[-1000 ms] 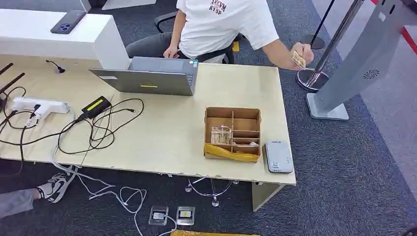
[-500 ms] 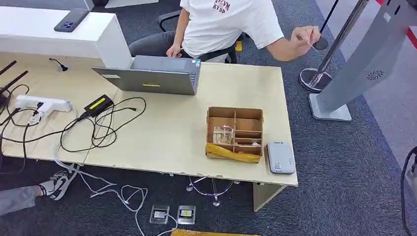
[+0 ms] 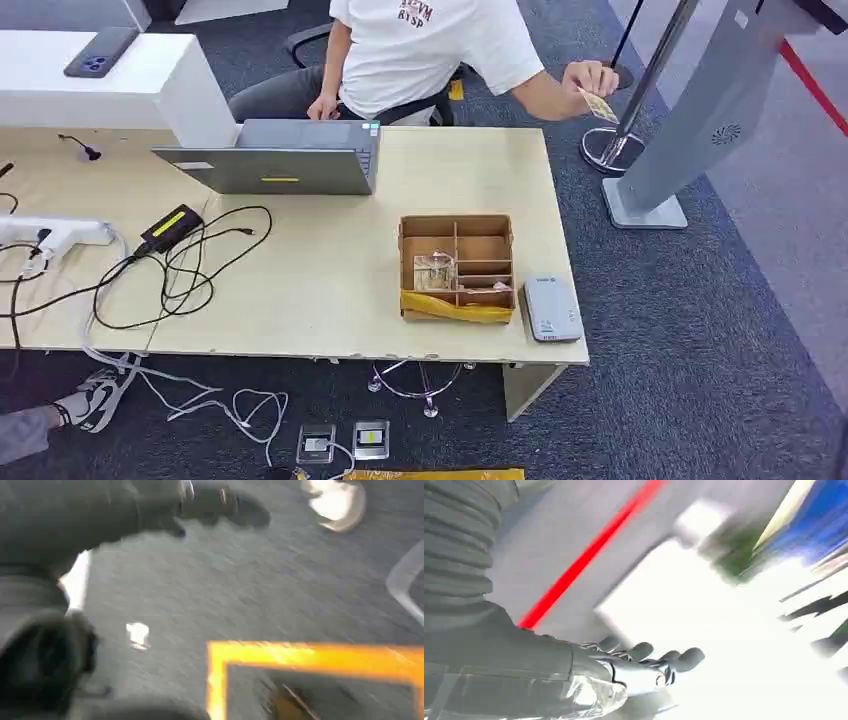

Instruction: Pass the card to the sensor for recognition and then transmit it.

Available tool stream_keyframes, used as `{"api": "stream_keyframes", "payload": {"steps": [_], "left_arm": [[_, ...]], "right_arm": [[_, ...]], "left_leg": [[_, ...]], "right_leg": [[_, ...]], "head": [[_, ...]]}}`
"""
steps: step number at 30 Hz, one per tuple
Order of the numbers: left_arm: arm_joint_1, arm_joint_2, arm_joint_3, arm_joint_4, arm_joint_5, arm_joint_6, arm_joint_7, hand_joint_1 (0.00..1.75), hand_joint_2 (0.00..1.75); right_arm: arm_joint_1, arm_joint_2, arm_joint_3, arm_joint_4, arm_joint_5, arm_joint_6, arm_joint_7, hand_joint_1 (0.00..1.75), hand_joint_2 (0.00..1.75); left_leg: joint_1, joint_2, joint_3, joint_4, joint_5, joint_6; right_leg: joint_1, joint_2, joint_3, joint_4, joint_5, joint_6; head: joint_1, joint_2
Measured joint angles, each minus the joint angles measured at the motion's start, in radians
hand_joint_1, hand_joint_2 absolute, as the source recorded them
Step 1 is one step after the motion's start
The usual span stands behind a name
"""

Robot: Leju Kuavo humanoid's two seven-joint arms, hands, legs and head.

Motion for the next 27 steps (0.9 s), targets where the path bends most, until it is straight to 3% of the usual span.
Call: {"api": "stream_keyframes", "payload": {"steps": [1, 2, 5, 8, 12, 17, 27], "left_arm": [[-0.004, -0.012, -0.003, -0.006, -0.007, 0.000, -0.001, 0.00, 0.00], [-0.003, -0.015, -0.004, -0.008, -0.007, 0.000, -0.001, 0.00, 0.00], [0.015, -0.014, -0.004, -0.007, -0.003, -0.001, -0.005, 0.00, 0.00], [0.034, -0.005, -0.011, -0.007, -0.004, -0.003, -0.005, 0.00, 0.00], [0.034, -0.005, -0.016, -0.007, 0.000, -0.003, -0.004, 0.00, 0.00], [0.035, 0.000, -0.021, -0.006, 0.006, -0.003, 0.000, 0.00, 0.00], [0.035, 0.003, -0.028, -0.006, 0.005, -0.013, 0.002, 0.00, 0.00]], "right_arm": [[0.021, -0.005, 0.081, -0.042, 0.039, 0.002, -0.022, 0.00, 1.75], [0.018, -0.007, 0.143, -0.086, 0.059, 0.002, -0.022, 0.00, 1.75], [0.001, 0.012, 0.276, -0.177, 0.097, 0.009, -0.020, 0.00, 1.75], [0.002, 0.031, 0.432, -0.242, 0.094, 0.016, -0.012, 0.00, 1.75], [-0.010, 0.042, 0.538, -0.286, 0.078, 0.011, -0.020, 0.00, 1.75], [-0.025, 0.050, 0.635, -0.310, 0.076, 0.017, -0.055, 0.00, 1.75], [-0.090, 0.089, 0.805, -0.319, 0.128, 0.152, -0.087, 0.00, 1.75]], "left_leg": [[-0.002, -0.030, 0.005, 0.001, 0.011, 0.003], [-0.001, -0.050, 0.003, 0.001, 0.019, -0.001], [0.004, -0.069, -0.002, 0.001, 0.023, -0.004], [0.004, -0.069, -0.003, 0.001, 0.024, -0.005], [0.006, -0.066, -0.002, 0.001, 0.024, -0.005], [0.005, -0.064, -0.002, 0.001, 0.024, -0.005], [0.006, -0.062, -0.003, 0.001, 0.023, -0.006]], "right_leg": [[-0.002, -0.030, 0.003, 0.000, -0.005, 0.003], [-0.001, -0.050, 0.001, 0.000, -0.004, 0.003], [0.004, -0.068, 0.002, 0.000, -0.003, 0.001], [0.005, -0.068, 0.002, 0.000, -0.002, -0.001], [0.006, -0.066, 0.003, 0.000, 0.000, -0.004], [0.006, -0.064, 0.003, -0.001, 0.000, -0.004], [0.006, -0.061, 0.002, -0.001, 0.000, -0.004]], "head": [[0.002, 0.000], [0.003, 0.000], [0.002, 0.000], [-0.001, 0.000], [0.002, 0.000], [0.002, 0.000], [0.002, 0.000]]}}
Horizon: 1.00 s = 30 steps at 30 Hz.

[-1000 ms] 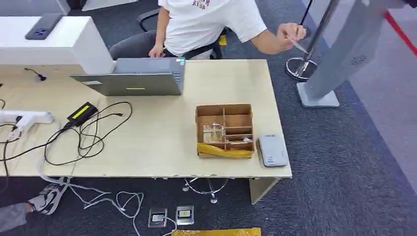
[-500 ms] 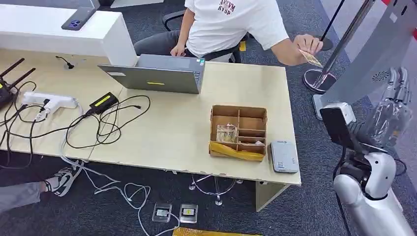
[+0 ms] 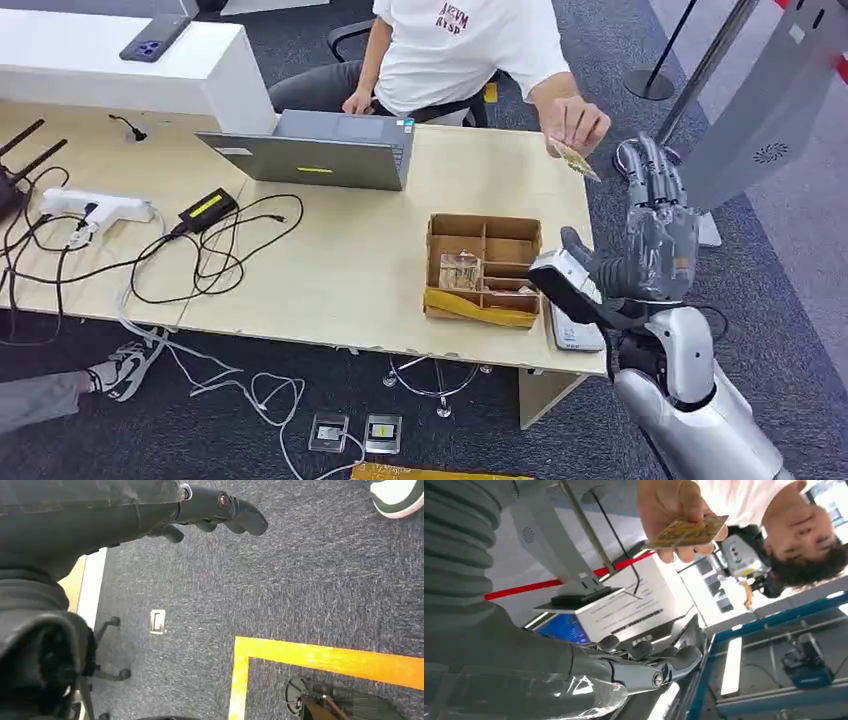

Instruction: Pass the card to the sensor for recognition and then transmit it.

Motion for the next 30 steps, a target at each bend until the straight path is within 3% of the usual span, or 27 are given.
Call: {"api": "stream_keyframes", "payload": {"steps": [4, 18, 20, 21, 22, 24, 25, 30], "left_arm": [[0.000, 0.003, -0.006, 0.000, -0.013, -0.014, -0.006, 0.00, 0.00], [0.000, 0.018, -0.044, 0.000, -0.031, -0.032, -0.004, 0.00, 0.00], [0.000, 0.018, -0.047, 0.000, -0.033, -0.034, -0.002, 0.00, 0.00], [0.000, 0.018, -0.048, 0.000, -0.033, -0.035, -0.001, 0.00, 0.00], [0.000, 0.018, -0.050, 0.000, -0.033, -0.036, -0.001, 0.00, 0.00], [0.000, 0.018, -0.051, 0.000, -0.033, -0.038, 0.000, 0.00, 0.00], [0.000, 0.018, -0.051, 0.000, -0.033, -0.039, 0.000, 0.00, 0.00], [0.000, 0.018, -0.054, 0.000, -0.033, -0.039, 0.000, 0.00, 0.00]], "right_arm": [[-0.045, 0.010, 0.052, 0.017, -0.031, 0.048, 0.005, 0.00, 1.75], [-0.097, 0.013, 0.129, 0.093, -0.074, 0.057, 0.002, 0.00, 1.75], [-0.101, 0.013, 0.138, 0.101, -0.084, 0.058, 0.008, 0.09, 1.75], [-0.103, 0.013, 0.142, 0.105, -0.088, 0.058, 0.010, 0.89, 1.75], [-0.103, 0.013, 0.144, 0.107, -0.092, 0.057, 0.013, 1.29, 1.75], [-0.103, 0.013, 0.152, 0.113, -0.094, 0.057, 0.015, 1.26, 1.75], [-0.103, 0.013, 0.155, 0.114, -0.095, 0.056, 0.016, 1.75, 1.75], [-0.104, 0.014, 0.160, 0.125, -0.107, 0.054, 0.022, 1.75, 1.75]], "left_leg": [[0.000, 0.000, 0.000, 0.000, 0.000, 0.000], [0.000, 0.001, 0.000, 0.000, -0.001, 0.000], [0.000, 0.001, 0.000, 0.000, -0.001, 0.000], [0.000, 0.001, 0.000, 0.000, -0.001, 0.000], [0.000, 0.001, 0.000, 0.000, -0.001, 0.000], [0.000, 0.001, 0.000, 0.000, -0.001, 0.000], [0.000, 0.002, 0.000, 0.000, -0.001, 0.000], [0.000, 0.002, 0.000, 0.000, -0.001, 0.000]], "right_leg": [[0.000, 0.000, 0.000, 0.000, 0.000, 0.000], [0.000, 0.000, -0.001, 0.000, 0.000, 0.000], [0.000, 0.001, -0.001, 0.000, 0.000, 0.000], [0.000, 0.001, -0.001, 0.000, 0.000, 0.000], [0.000, 0.001, -0.001, 0.000, 0.000, 0.000], [0.000, 0.001, -0.001, 0.000, 0.000, 0.000], [0.000, 0.001, -0.001, 0.000, 0.000, 0.000], [0.000, 0.002, -0.001, 0.000, 0.000, 0.000]], "head": [[0.000, 0.000], [0.000, 0.000], [0.000, 0.000], [0.000, 0.000], [0.000, 0.000], [0.000, 0.000], [0.000, 0.000], [0.000, 0.000]]}}
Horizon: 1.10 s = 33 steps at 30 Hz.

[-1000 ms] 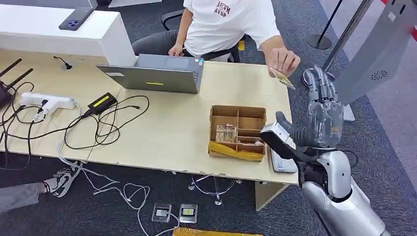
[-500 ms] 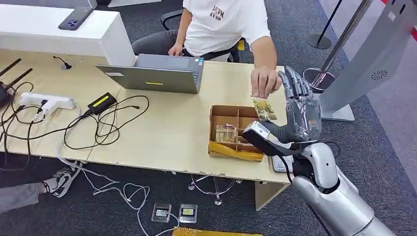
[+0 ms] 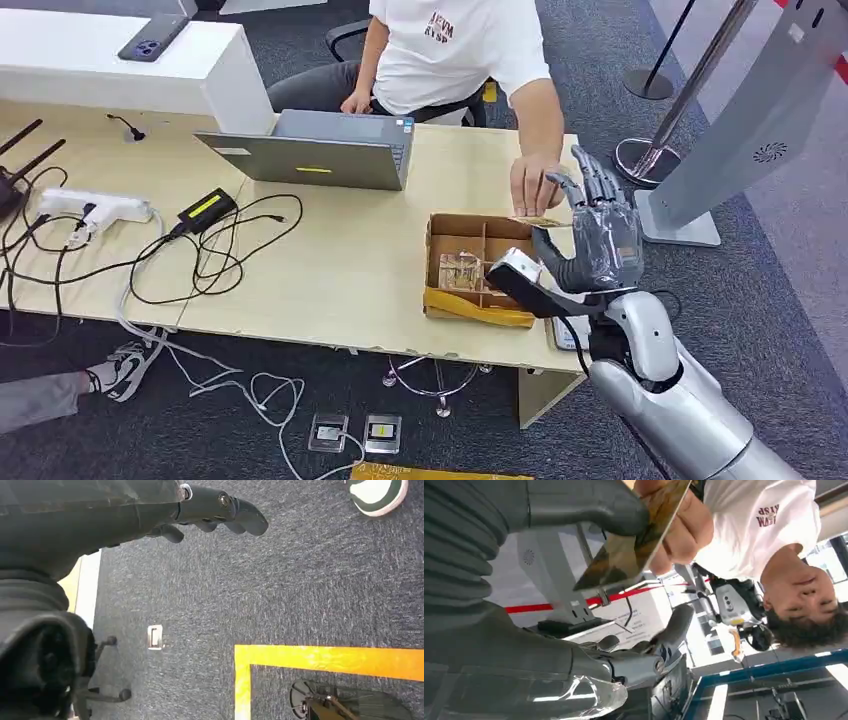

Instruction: Pass the card to the sensor for recognition and then transmit it.

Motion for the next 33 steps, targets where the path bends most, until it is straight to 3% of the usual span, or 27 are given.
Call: {"api": "stream_keyframes", "payload": {"steps": [21, 33], "left_arm": [[0.000, 0.008, -0.019, 0.000, 0.007, 0.005, 0.017, 0.00, 0.00], [0.001, 0.008, -0.019, 0.000, 0.048, 0.020, 0.036, 0.00, 0.00]], "right_arm": [[0.001, 0.000, 0.027, 0.016, -0.042, 0.005, -0.002, 1.75, 1.75], [0.047, -0.018, 0.038, 0.021, -0.084, 0.045, 0.000, 1.75, 1.75]], "left_leg": [[0.000, 0.003, 0.000, 0.000, -0.001, 0.000], [0.000, 0.003, 0.000, 0.000, -0.001, -0.001]], "right_leg": [[0.000, 0.003, -0.001, 0.000, 0.000, 0.000], [0.000, 0.004, -0.002, 0.000, 0.000, 0.000]], "head": [[0.000, 0.000], [0.000, 0.000]]}}
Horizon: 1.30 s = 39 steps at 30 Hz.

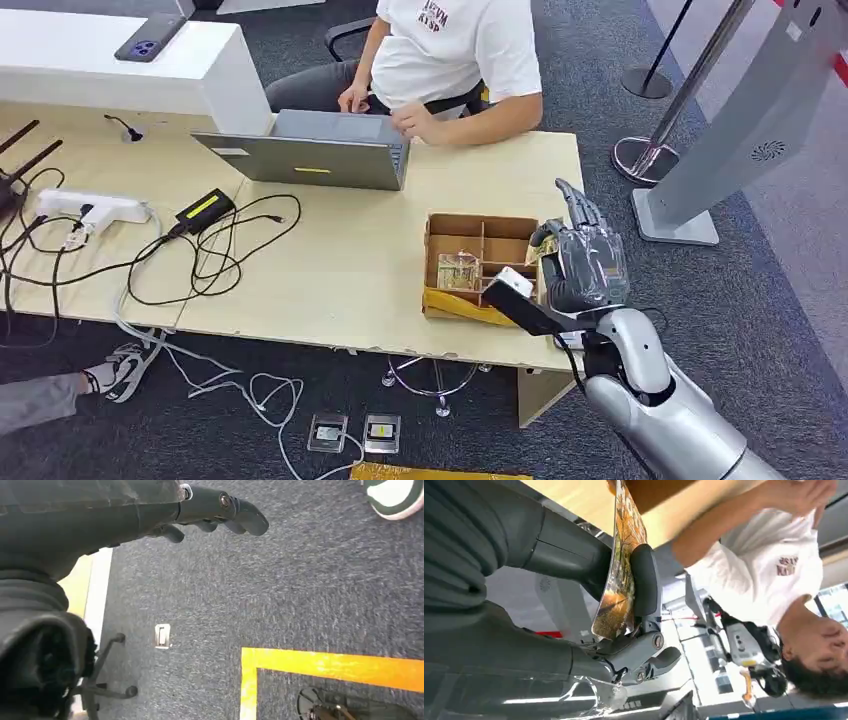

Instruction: Pass the card to the sensor for recognition and then transmit it.

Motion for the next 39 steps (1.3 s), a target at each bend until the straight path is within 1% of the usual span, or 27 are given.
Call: {"api": "stream_keyframes", "payload": {"steps": [5, 9, 15, 19, 33, 39], "left_arm": [[0.000, -0.002, 0.000, 0.000, 0.018, 0.011, 0.017, 0.00, 0.00], [0.001, -0.002, 0.000, 0.000, 0.026, 0.011, 0.017, 0.00, 0.00], [0.001, -0.005, 0.000, 0.000, 0.029, 0.018, 0.017, 0.00, 0.00], [0.001, -0.010, 0.000, 0.000, 0.032, 0.023, 0.018, 0.00, 0.00], [0.001, -0.016, 0.000, 0.000, 0.049, 0.030, 0.020, 0.00, 0.00], [0.001, -0.016, 0.000, 0.000, 0.056, 0.029, 0.018, 0.00, 0.00]], "right_arm": [[0.044, -0.020, -0.002, 0.015, -0.033, -0.011, 0.010, 1.75, 1.75], [0.062, -0.034, -0.006, 0.033, -0.047, -0.037, 0.022, 1.75, 1.75], [0.079, -0.048, -0.023, 0.058, -0.058, -0.059, 0.033, 1.75, 1.75], [0.081, -0.048, -0.033, 0.076, -0.069, -0.071, 0.037, 1.75, 1.75], [0.083, -0.043, -0.037, 0.164, -0.086, -0.071, 0.035, 1.75, 1.75], [0.089, -0.038, -0.036, 0.212, -0.096, -0.071, 0.046, 1.75, 1.75]], "left_leg": [[0.000, 0.000, 0.000, 0.000, 0.000, 0.000], [0.000, 0.001, 0.000, 0.000, -0.001, -0.001], [0.000, 0.001, 0.000, 0.000, -0.001, -0.001], [0.000, 0.002, 0.000, 0.000, -0.001, -0.001], [0.000, 0.002, -0.001, 0.000, -0.001, -0.001], [0.000, 0.002, -0.001, 0.000, -0.001, -0.001]], "right_leg": [[0.000, 0.000, 0.000, 0.000, 0.000, 0.000], [0.000, 0.001, -0.001, 0.000, 0.000, 0.000], [0.000, 0.002, -0.001, 0.000, 0.000, 0.000], [0.000, 0.002, -0.001, 0.000, 0.000, 0.000], [0.000, 0.002, -0.001, 0.000, 0.000, 0.000], [0.000, 0.002, -0.001, 0.000, 0.000, 0.000]], "head": [[0.000, 0.000], [0.000, 0.000], [0.000, 0.000], [0.000, 0.000], [0.000, 0.000], [0.000, 0.000]]}}
